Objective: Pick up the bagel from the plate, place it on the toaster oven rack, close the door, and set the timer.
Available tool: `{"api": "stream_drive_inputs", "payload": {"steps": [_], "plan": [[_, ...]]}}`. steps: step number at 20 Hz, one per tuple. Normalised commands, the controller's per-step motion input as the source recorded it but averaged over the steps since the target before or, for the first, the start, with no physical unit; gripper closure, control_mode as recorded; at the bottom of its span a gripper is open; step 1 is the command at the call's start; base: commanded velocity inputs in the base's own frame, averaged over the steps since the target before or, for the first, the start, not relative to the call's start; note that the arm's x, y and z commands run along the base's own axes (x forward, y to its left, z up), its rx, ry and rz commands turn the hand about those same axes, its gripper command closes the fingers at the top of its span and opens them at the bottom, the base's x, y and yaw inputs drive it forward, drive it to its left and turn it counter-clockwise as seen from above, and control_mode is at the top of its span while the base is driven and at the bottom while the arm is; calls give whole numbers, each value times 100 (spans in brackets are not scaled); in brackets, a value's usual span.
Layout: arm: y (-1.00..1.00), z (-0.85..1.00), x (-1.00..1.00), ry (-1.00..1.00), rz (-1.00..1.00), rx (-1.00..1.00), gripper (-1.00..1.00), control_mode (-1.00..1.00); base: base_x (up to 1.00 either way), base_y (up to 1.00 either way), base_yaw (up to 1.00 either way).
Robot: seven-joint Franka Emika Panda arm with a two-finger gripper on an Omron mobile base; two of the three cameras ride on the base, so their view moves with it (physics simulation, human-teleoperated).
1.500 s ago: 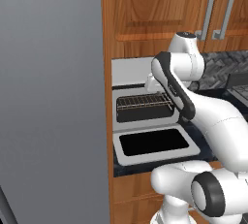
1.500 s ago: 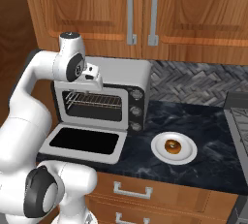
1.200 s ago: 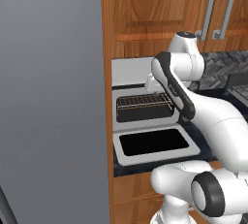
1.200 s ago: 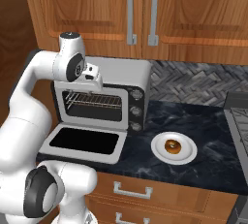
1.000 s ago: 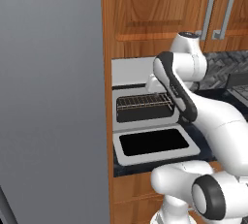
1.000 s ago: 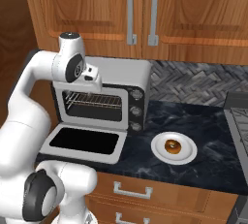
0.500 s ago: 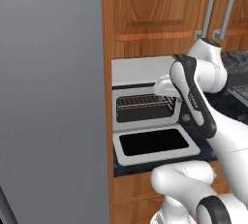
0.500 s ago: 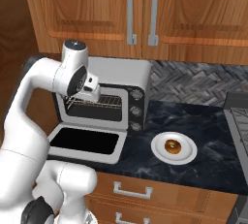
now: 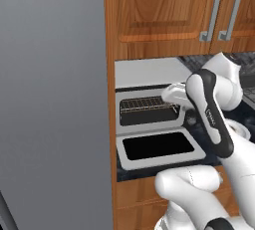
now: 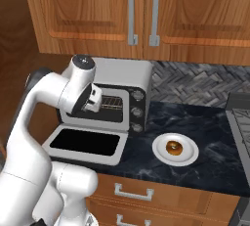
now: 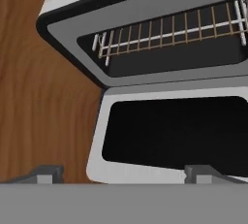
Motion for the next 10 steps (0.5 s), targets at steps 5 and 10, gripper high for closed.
{"api": "stream_drive_inputs", "payload": {"steps": [5, 10], "plan": [[0, -14, 0, -7, -2, 7, -100, -100, 0, 0, 0], [-1, -18, 1, -5, -1, 4, -100, -100, 0, 0, 0]]}}
